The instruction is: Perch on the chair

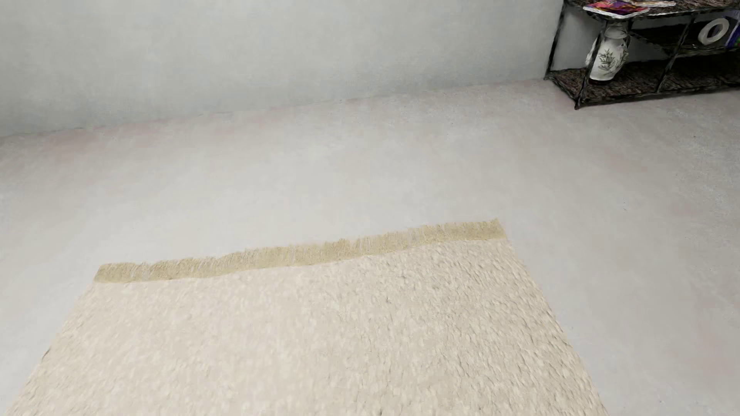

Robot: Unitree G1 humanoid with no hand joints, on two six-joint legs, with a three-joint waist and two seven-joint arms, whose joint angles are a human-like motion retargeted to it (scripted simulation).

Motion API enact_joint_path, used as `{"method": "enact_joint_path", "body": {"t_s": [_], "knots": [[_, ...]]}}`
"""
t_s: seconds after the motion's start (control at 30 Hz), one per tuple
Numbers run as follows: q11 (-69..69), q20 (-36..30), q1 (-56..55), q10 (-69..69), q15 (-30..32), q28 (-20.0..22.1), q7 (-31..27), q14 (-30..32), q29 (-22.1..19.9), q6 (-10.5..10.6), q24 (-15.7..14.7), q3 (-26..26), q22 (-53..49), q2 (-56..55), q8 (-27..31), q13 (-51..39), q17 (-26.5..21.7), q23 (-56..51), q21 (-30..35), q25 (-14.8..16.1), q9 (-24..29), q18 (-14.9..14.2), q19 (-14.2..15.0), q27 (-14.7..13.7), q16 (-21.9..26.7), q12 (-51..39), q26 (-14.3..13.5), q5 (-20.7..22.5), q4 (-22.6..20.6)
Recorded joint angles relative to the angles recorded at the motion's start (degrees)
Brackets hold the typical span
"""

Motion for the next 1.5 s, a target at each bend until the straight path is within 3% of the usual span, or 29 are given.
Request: {"method": "enact_joint_path", "body": {"t_s": [0.03,0.07,0.1,0.17,0.23,0.3,0.37,0.57,0.73,0.83,0.93,1.03,1.1,1.17,1.2,1.27,1.4,1.5], "knots": [[0.0,-0.5,0.0,0.0,0.1,0.6,0.1,0.0,-0.4,0.1,1.5,-0.2,-0.9,-0.1,0.1,-1.0,-1.7,-0.5,0.7,1.4,0.2,0.2,-0.2,1.3,0.0,-0.5,-0.4,0.0,-0.1],[0.2,-0.8,0.2,0.0,0.1,1.2,0.3,-0.2,0.5,0.1,0.7,-0.2,-1.2,-0.1,-0.1,-1.2,-4.0,-2.1,1.5,0.8,0.2,0.1,0.1,1.9,1.6,-1.1,0.2,-0.1,0.0],[0.2,-0.9,0.0,0.0,0.1,-0.6,0.5,-0.1,2.2,0.0,0.4,-0.2,-1.4,-0.2,-0.3,-1.5,-6.4,-3.4,2.2,-1.3,0.1,-0.2,0.4,0.5,3.5,-1.9,-0.4,-0.3,0.1],[0.1,-1.9,0.2,0.2,0.1,-3.2,0.8,-0.1,3.6,-0.1,3.4,-0.2,-2.1,0.2,-0.7,-1.8,-10.1,-4.0,1.7,-4.2,0.1,-0.2,0.1,-1.1,7.0,-3.0,-1.8,-0.1,0.0],[0.1,-1.1,0.4,0.1,-0.1,0.4,0.7,-0.1,0.8,-0.1,3.7,-0.1,1.5,0.5,-0.8,-2.1,-11.3,-0.1,0.8,-2.8,0.0,0.0,0.2,0.0,8.5,-3.6,-2.8,-0.2,-0.1],[0.0,0.8,0.9,-0.1,-0.2,6.8,0.8,-0.2,-3.5,0.0,1.0,-0.1,7.5,0.9,-1.2,-2.2,-11.2,4.4,-0.6,-0.3,-0.2,0.0,0.5,1.5,8.3,-3.9,-2.0,-0.4,-0.1],[0.0,2.0,0.6,0.3,-0.4,10.7,0.8,-0.2,-5.6,0.0,-1.7,-0.1,11.2,1.2,-1.4,-1.7,-10.9,6.4,-1.4,0.2,-0.4,0.0,0.3,2.1,7.9,-3.7,-1.0,-0.3,-0.2],[0.0,1.1,0.9,-0.1,-0.5,6.1,0.7,0.0,-2.6,0.1,1.4,-0.1,6.0,1.2,-1.3,0.5,-8.1,2.1,-0.9,-2.2,-0.7,-0.2,0.3,0.4,6.8,-0.6,-2.7,-0.3,-0.1],[0.0,-0.3,0.0,1.1,0.1,4.0,0.5,0.2,-0.4,0.1,-0.1,0.0,3.9,0.9,-1.1,-0.7,-3.6,-0.1,2.1,-1.6,1.1,0.0,-0.2,1.2,3.6,-1.0,-1.1,0.0,0.1],[1.4,-2.4,-1.7,3.9,0.4,1.4,0.2,0.1,2.0,0.1,-1.2,0.0,1.2,0.1,-1.0,-3.0,-4.0,-2.4,3.9,-1.2,3.8,0.2,-0.7,1.5,3.4,-3.0,0.2,0.4,0.2],[6.4,-5.9,-5.8,9.2,-0.2,0.4,-0.1,-0.4,6.7,0.0,0.2,0.4,-2.3,-3.8,-0.1,-7.2,-5.9,-5.5,7.9,-2.8,7.1,0.5,-1.2,0.6,3.8,-6.7,1.0,0.4,0.5],[12.4,-10.7,-13.7,18.8,-0.8,0.0,-0.9,-2.0,8.3,0.0,1.7,0.5,-6.1,-9.3,1.0,-12.2,-7.4,-9.2,12.1,-4.6,12.2,-0.4,-0.9,-0.2,5.3,-12.1,0.4,0.2,1.7],[17.5,-13.1,-19.5,23.9,-1.2,0.8,-1.0,-2.7,8.7,-0.1,1.5,0.6,-8.8,-15.0,1.6,-16.5,-8.5,-12.3,15.8,-5.3,16.3,-1.3,0.1,-0.8,6.9,-16.2,0.0,-0.3,2.7],[21.8,-15.8,-24.4,27.7,-2.9,4.1,-1.1,-2.9,6.7,-0.3,1.2,0.5,-11.1,-19.9,2.0,-21.2,-9.4,-14.9,21.4,-6.6,21.0,-2.2,0.5,-1.2,8.1,-20.1,-0.2,-1.0,3.3],[24.6,-17.2,-27.4,30.2,-6.2,3.8,-2.0,-3.6,9.4,-0.8,1.8,0.5,-11.4,-22.5,3.6,-24.8,-10.2,-15.0,20.8,-6.4,24.1,-2.3,0.5,-5.8,8.6,-22.2,-4.8,-1.6,3.0],[29.5,-20.4,-33.1,34.8,-8.6,4.7,-2.2,-4.0,8.1,-1.0,2.2,0.5,-13.6,-27.6,3.9,-30.0,-10.8,-16.0,26.1,-7.9,28.4,-3.7,1.0,-6.8,10.2,-26.3,-5.9,-3.0,3.9],[42.5,-27.1,-46.7,48.6,-7.3,3.1,-3.5,-7.1,3.8,-2.2,4.7,1.1,-23.7,-40.7,4.8,-40.8,-11.7,-17.5,35.5,-10.9,37.3,-6.7,6.8,-8.5,16.6,-35.5,-9.4,-6.5,6.1],[53.7,-29.7,-57.6,60.5,-10.7,7.8,-5.1,-10.1,-2.1,-2.4,4.1,1.4,-35.7,-50.6,7.0,-49.1,-16.2,-24.6,42.1,-11.8,42.6,-9.4,9.3,-11.4,23.9,-40.7,-14.0,-8.4,8.1]]}}
